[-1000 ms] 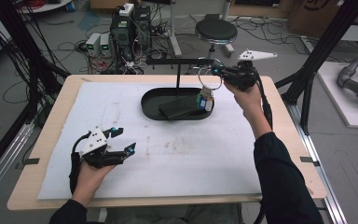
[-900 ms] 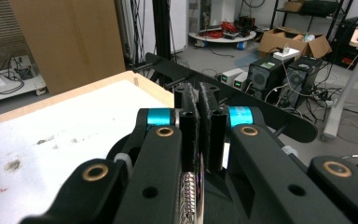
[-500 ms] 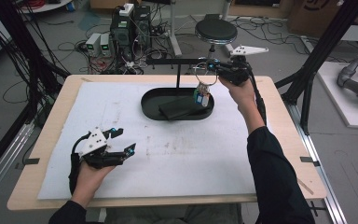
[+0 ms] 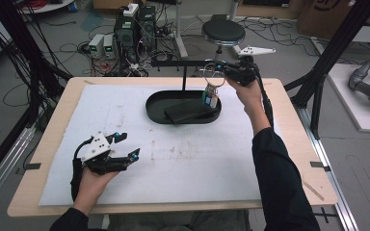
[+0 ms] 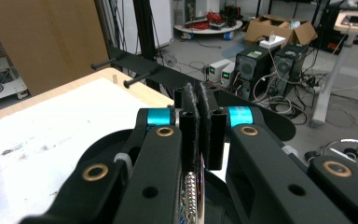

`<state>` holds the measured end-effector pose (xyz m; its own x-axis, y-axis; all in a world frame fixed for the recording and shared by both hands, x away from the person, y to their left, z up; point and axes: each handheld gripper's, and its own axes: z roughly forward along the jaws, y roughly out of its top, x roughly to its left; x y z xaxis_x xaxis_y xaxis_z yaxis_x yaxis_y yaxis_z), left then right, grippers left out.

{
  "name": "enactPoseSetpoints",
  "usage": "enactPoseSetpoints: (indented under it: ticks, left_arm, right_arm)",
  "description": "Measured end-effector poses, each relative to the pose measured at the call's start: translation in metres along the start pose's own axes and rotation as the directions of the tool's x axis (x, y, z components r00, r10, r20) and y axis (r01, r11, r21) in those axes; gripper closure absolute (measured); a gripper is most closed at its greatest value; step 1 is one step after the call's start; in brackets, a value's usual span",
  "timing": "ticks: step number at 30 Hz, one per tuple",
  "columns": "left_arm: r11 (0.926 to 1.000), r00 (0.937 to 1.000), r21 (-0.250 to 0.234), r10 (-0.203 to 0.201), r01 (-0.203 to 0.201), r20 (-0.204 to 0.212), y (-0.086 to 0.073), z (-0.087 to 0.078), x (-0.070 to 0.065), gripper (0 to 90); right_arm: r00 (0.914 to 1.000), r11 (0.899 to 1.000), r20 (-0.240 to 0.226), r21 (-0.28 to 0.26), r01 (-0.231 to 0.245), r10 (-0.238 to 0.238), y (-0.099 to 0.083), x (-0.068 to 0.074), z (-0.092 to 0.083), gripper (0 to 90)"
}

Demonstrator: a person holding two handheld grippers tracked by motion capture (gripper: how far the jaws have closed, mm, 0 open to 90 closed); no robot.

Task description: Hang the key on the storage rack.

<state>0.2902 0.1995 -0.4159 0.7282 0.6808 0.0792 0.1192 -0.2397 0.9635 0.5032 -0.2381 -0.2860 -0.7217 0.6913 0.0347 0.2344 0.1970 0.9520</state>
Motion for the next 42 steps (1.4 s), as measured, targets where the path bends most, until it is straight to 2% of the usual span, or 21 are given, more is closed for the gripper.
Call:
enactPoseSetpoints:
  ticks: [9,19,25,31,35,38,42]
  left_arm:
    - [1.0,1.0,0.003,-0.002,0.002,-0.007,-0.002,-0.003,0.001,27.5]
    - [1.0,1.0,0.004,0.0,0.0,-0.009,-0.003,-0.006,0.0,27.5]
    - [1.0,1.0,0.003,-0.003,0.003,-0.006,-0.003,-0.005,0.0,27.5]
    - [1.0,1.0,0.003,0.001,-0.001,-0.004,-0.003,-0.005,0.0,27.5]
    - [1.0,1.0,0.003,0.0,0.0,0.0,-0.003,-0.005,-0.001,27.5]
    - [1.0,1.0,0.004,0.001,-0.001,0.0,-0.003,-0.004,-0.001,27.5]
    - [1.0,1.0,0.002,0.002,-0.002,0.003,-0.003,-0.002,0.0,27.5]
  right_arm:
    - [0.9988,0.999,0.038,0.038,-0.031,0.03,-0.009,-0.009,0.012,88.1]
    - [0.993,0.996,0.088,0.04,-0.082,0.079,-0.016,-0.02,0.016,88.1]
    - [0.9902,0.993,0.095,0.049,-0.108,0.103,-0.021,-0.025,0.018,88.0]
    - [0.9894,0.992,0.108,0.064,-0.104,0.097,-0.023,-0.025,0.019,87.1]
    - [0.9876,0.991,0.125,0.077,-0.105,0.095,-0.024,-0.025,0.019,84.4]
    - [0.9803,0.99,0.167,0.071,-0.12,0.107,-0.024,-0.025,0.014,82.0]
    - [0.9747,0.994,0.206,0.04,-0.098,0.087,-0.025,-0.025,0.002,70.4]
